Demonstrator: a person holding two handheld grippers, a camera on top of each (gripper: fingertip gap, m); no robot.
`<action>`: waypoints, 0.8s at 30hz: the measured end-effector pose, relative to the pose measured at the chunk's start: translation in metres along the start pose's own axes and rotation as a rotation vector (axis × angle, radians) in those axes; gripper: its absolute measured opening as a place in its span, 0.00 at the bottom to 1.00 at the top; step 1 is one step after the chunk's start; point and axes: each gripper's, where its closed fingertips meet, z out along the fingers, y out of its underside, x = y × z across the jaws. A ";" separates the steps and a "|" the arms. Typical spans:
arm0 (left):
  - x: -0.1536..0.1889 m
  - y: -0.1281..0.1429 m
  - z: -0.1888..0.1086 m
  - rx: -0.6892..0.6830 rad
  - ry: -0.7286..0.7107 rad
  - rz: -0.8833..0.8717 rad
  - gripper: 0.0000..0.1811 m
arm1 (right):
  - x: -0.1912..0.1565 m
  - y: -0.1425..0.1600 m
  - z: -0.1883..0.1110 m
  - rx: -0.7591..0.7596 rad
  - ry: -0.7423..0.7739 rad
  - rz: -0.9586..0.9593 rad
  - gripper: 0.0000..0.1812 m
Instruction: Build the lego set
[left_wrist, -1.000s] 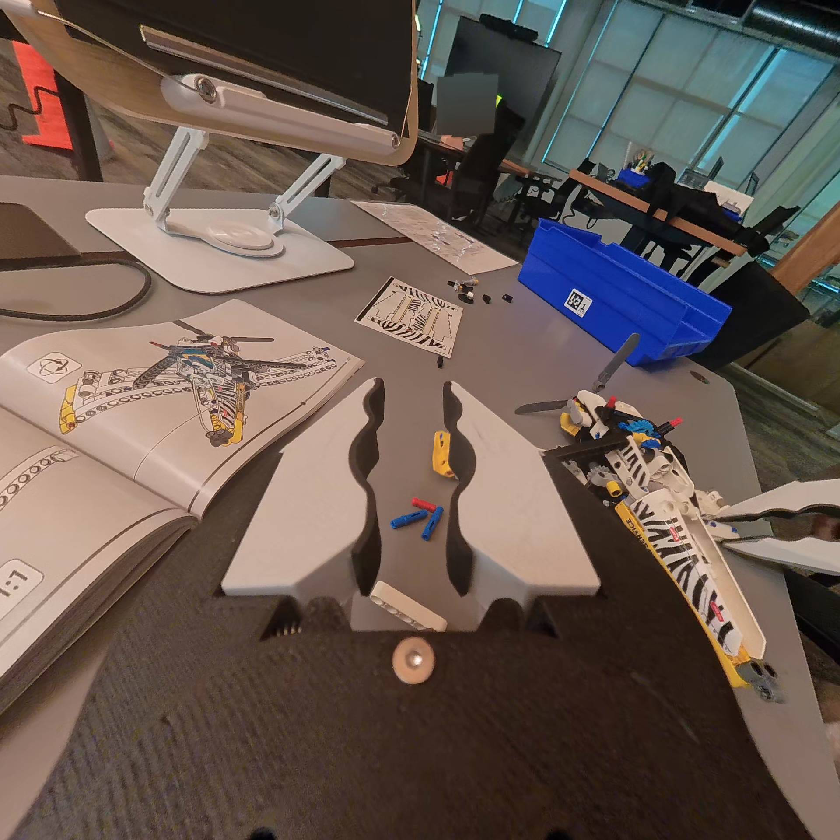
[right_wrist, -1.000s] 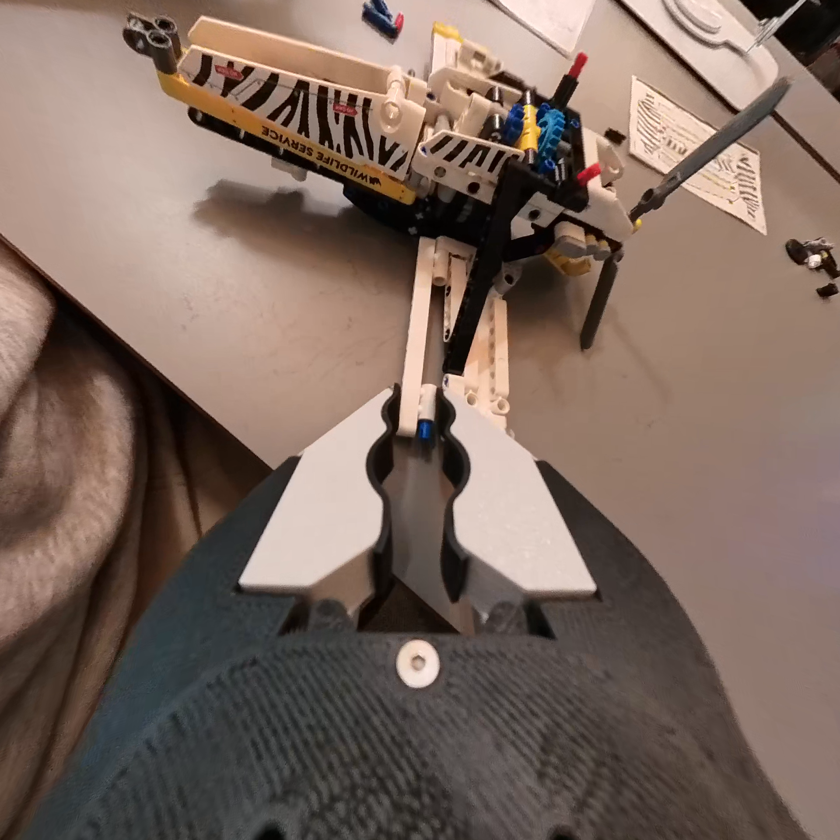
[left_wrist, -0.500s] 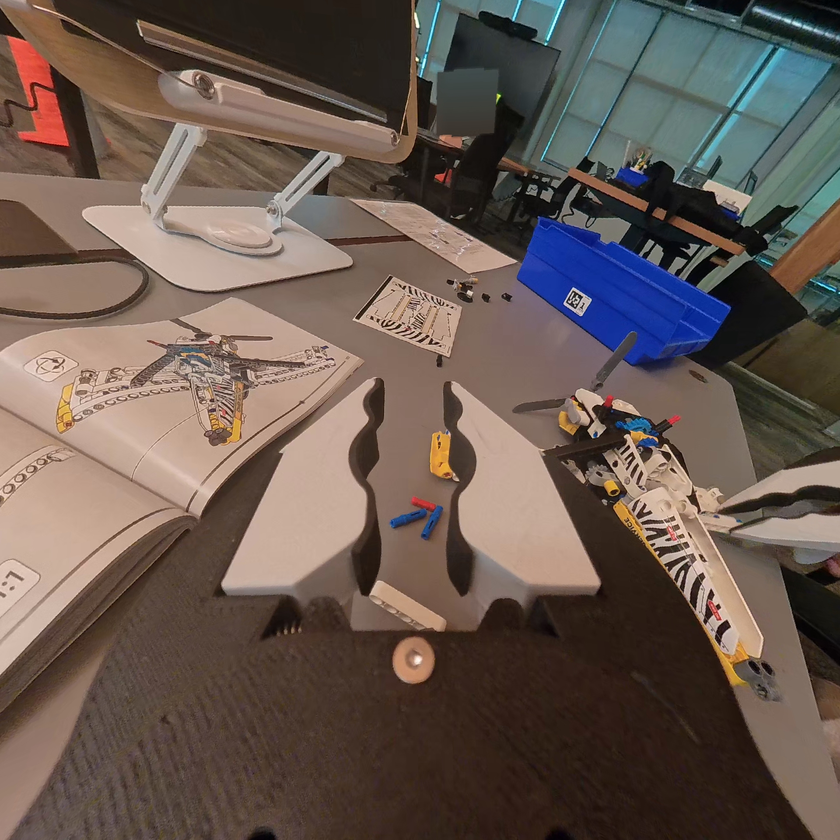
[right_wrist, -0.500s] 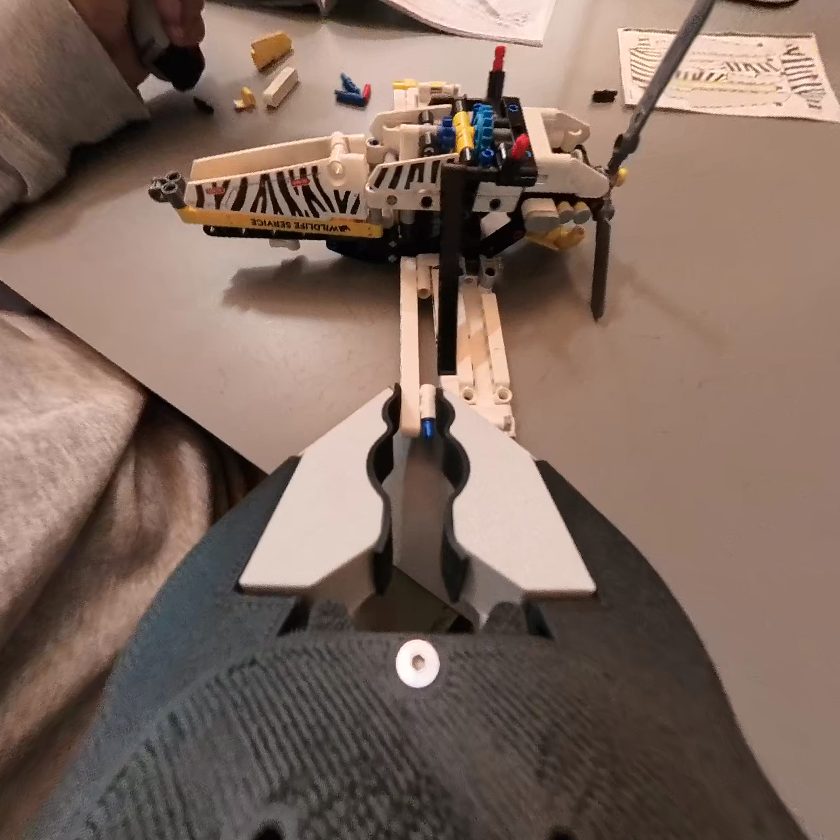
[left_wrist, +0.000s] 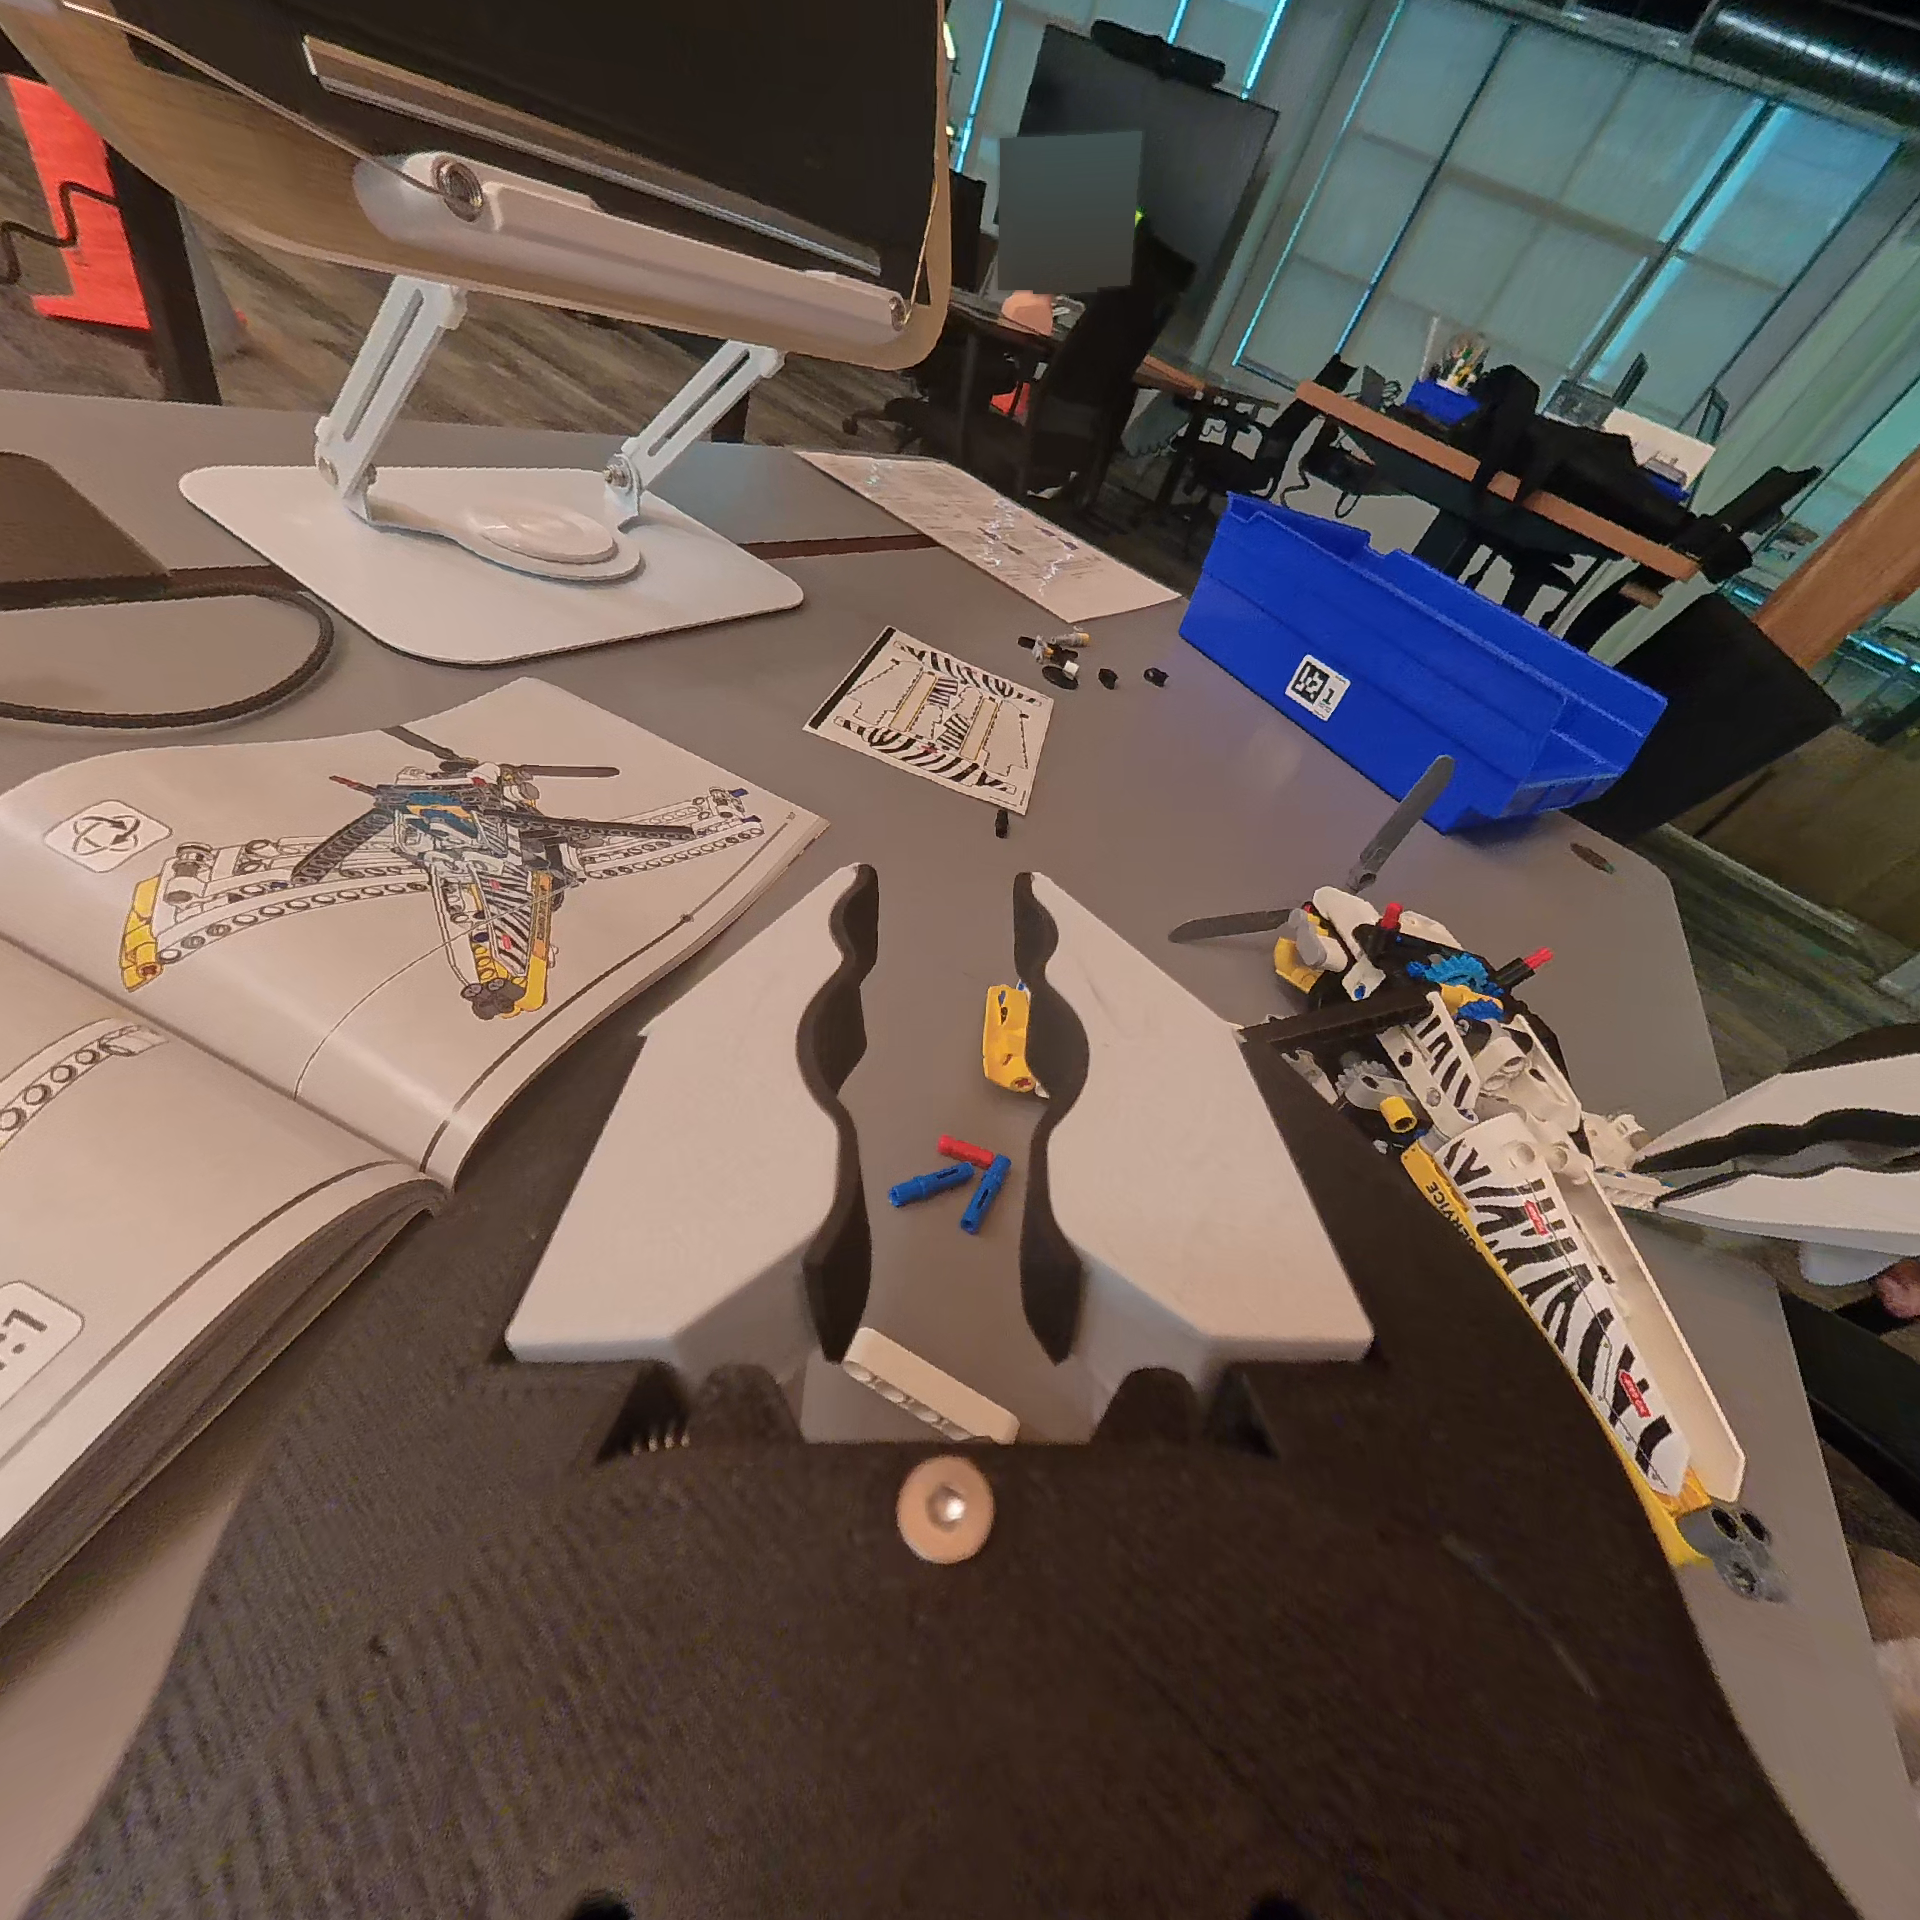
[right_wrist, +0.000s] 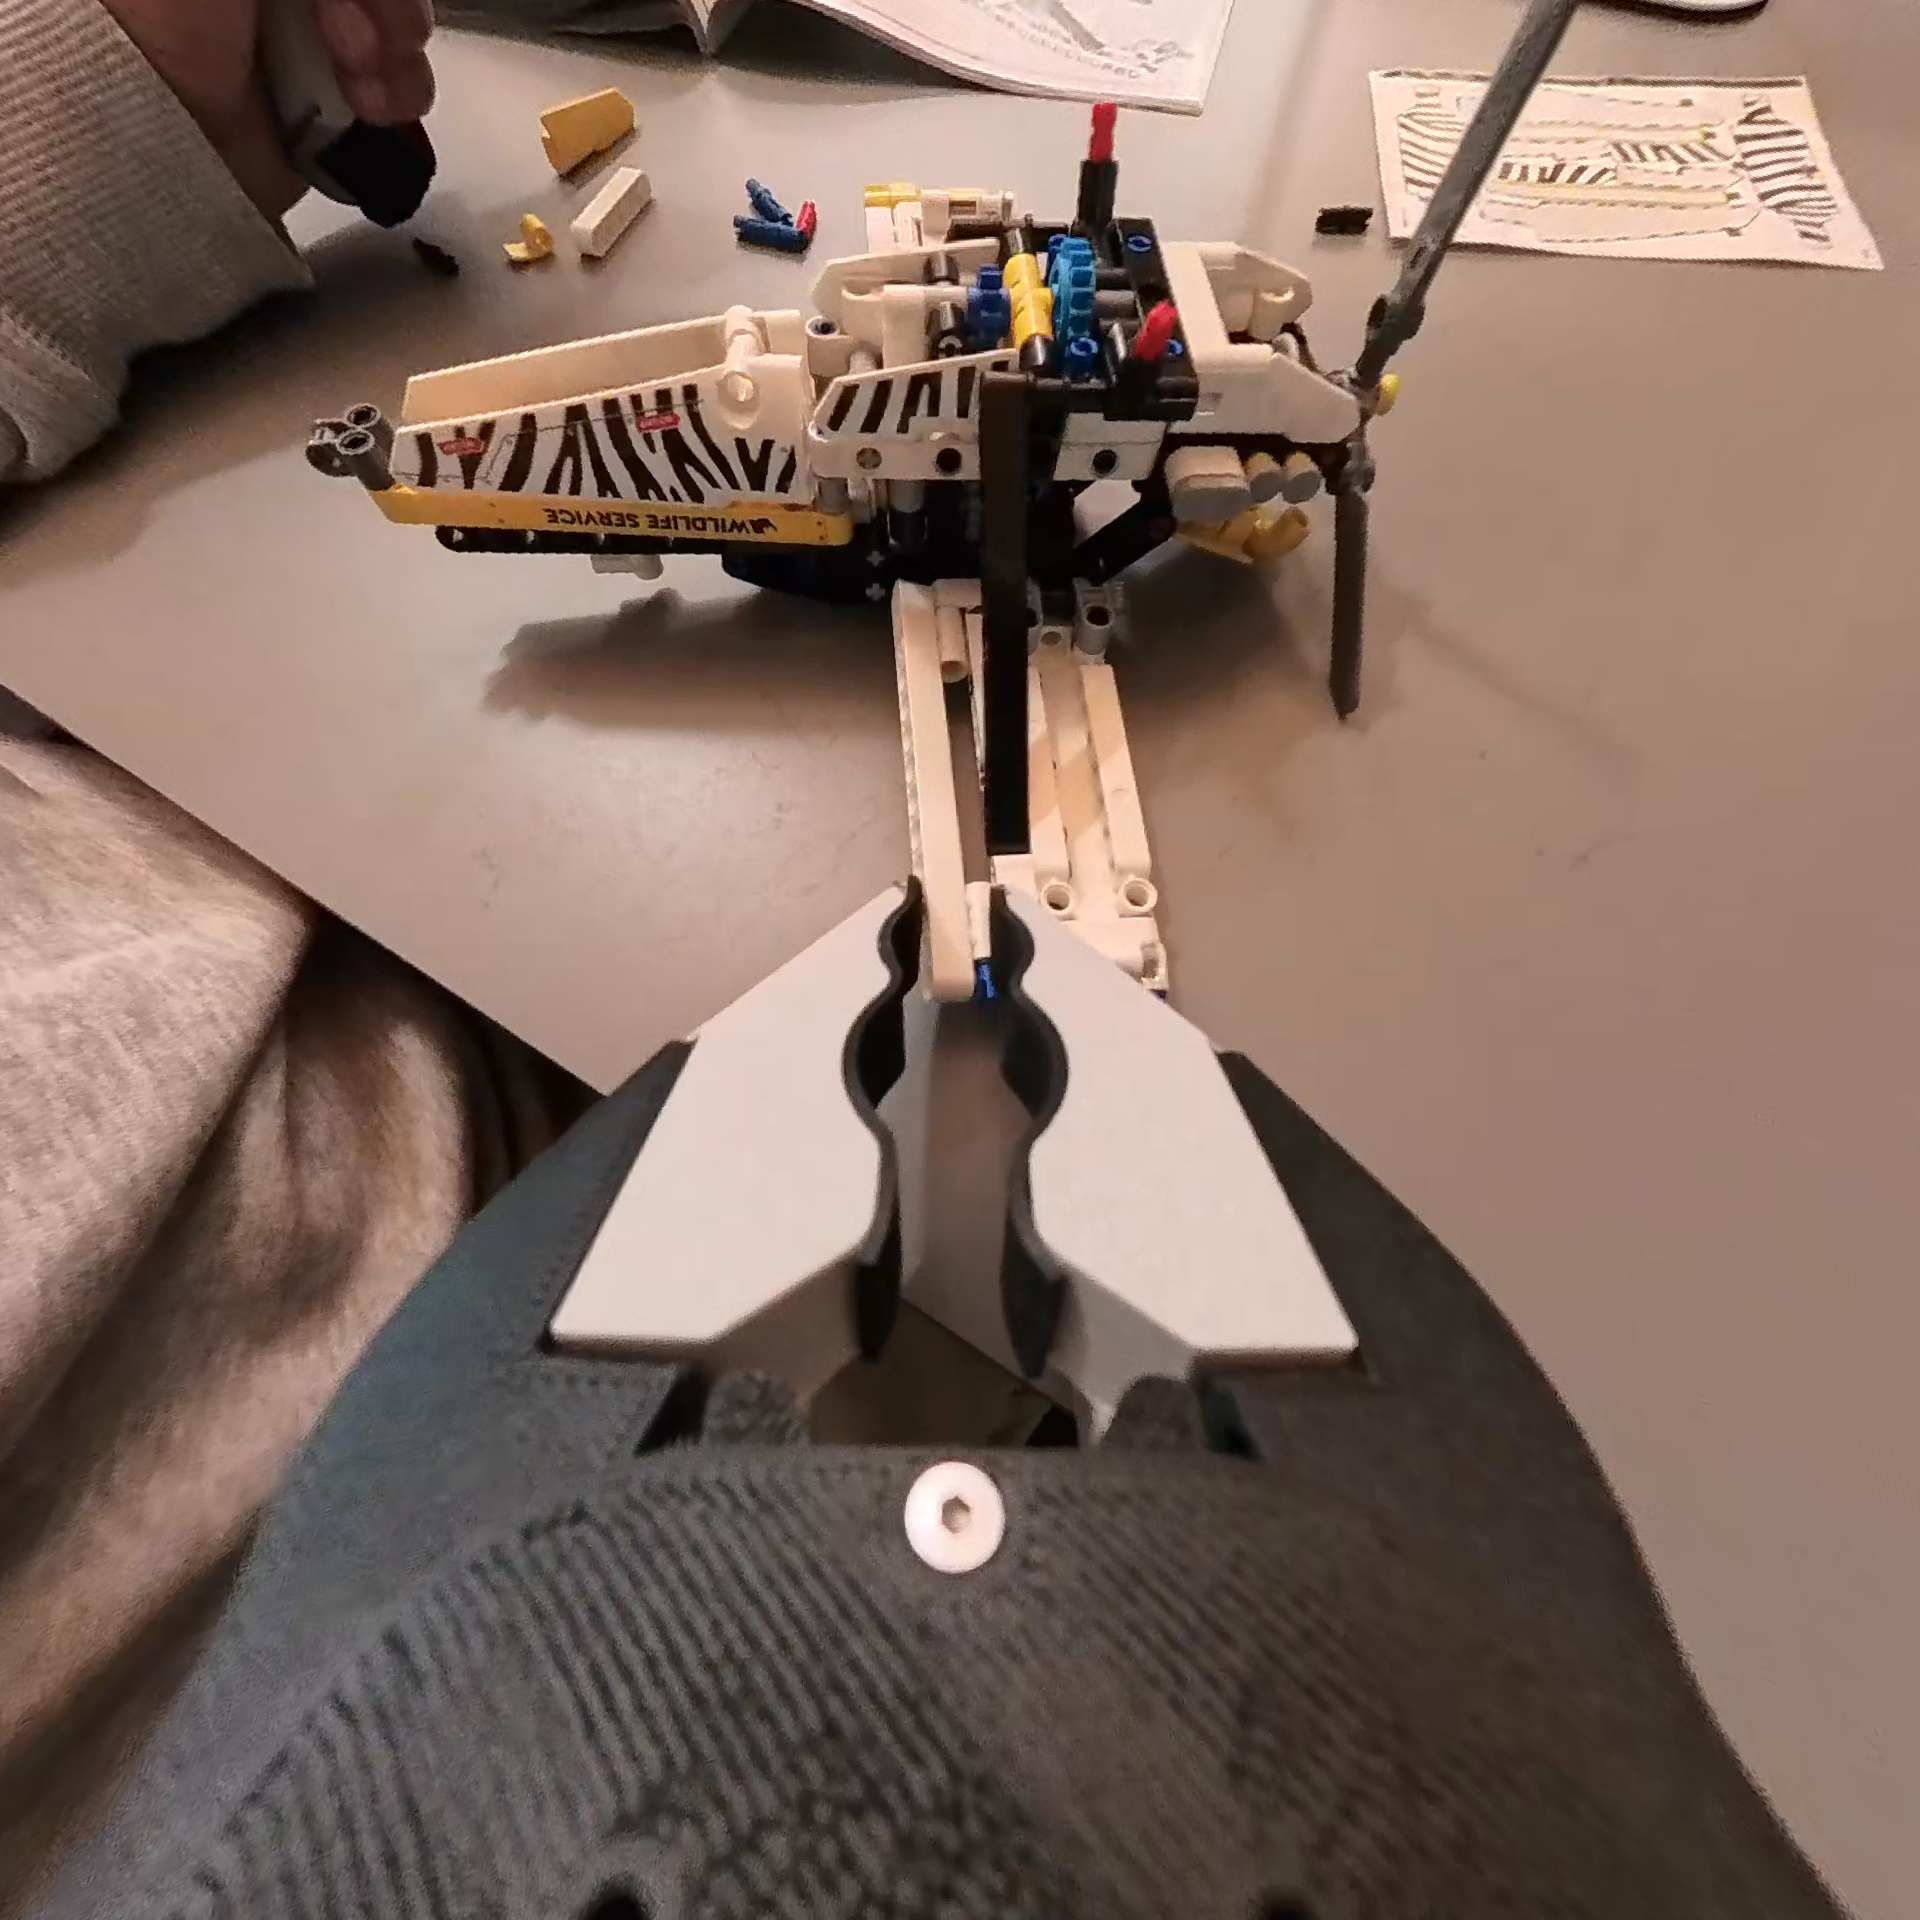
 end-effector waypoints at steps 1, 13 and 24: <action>0.000 0.000 0.000 0.001 0.000 0.000 0.13 | 0.000 0.000 0.000 0.000 0.004 -0.009 0.06; 0.000 0.000 0.000 0.001 0.001 0.000 0.13 | -0.001 -0.001 0.000 -0.002 0.046 -0.091 0.04; 0.000 0.000 0.000 0.000 0.002 -0.001 0.14 | -0.004 -0.001 0.001 -0.001 0.051 -0.132 0.04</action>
